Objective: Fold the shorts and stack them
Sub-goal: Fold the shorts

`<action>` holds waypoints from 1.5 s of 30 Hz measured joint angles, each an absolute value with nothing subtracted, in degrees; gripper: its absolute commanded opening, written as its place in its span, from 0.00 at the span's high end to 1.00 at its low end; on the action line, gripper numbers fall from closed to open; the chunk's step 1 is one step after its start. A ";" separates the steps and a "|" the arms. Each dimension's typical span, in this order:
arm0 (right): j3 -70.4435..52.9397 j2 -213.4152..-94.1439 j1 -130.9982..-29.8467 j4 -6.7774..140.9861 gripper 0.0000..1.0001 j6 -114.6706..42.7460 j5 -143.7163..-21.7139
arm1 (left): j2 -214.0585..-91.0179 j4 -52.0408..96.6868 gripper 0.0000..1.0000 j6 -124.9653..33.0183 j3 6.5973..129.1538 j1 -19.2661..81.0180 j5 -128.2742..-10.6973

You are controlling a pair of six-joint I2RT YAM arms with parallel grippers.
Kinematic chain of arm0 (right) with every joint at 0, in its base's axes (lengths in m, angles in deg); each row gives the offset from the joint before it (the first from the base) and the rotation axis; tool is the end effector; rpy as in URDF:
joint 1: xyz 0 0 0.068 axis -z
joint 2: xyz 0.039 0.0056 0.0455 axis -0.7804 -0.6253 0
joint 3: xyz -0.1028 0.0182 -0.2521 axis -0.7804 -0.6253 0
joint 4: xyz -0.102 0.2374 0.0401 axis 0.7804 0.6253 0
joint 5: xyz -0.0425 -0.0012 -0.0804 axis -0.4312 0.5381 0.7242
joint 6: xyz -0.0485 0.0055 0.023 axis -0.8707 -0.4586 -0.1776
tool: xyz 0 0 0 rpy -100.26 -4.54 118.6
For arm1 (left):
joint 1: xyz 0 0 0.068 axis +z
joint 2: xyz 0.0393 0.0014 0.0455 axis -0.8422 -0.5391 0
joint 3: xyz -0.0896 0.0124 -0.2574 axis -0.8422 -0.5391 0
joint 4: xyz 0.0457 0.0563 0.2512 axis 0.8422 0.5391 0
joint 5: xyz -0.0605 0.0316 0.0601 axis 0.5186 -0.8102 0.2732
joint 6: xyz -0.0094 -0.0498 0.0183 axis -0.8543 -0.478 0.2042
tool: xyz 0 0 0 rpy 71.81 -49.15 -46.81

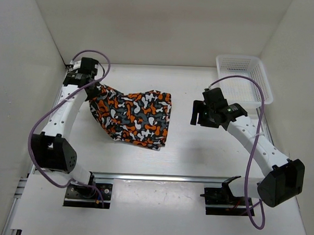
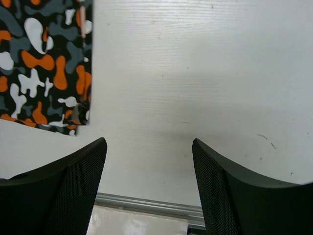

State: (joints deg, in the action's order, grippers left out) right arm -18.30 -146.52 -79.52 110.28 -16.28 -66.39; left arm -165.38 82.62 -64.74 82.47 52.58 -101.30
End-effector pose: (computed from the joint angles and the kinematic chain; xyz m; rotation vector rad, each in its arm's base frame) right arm 0.2362 0.1208 0.3081 0.0281 2.4692 0.2295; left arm 0.3123 -0.0120 0.3390 -0.6916 2.4105 0.2928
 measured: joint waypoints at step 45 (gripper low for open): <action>-31.13 -140.01 -71.50 110.34 0.41 -16.23 -71.13 | -203.87 101.31 0.90 -69.16 120.63 3.20 -114.81</action>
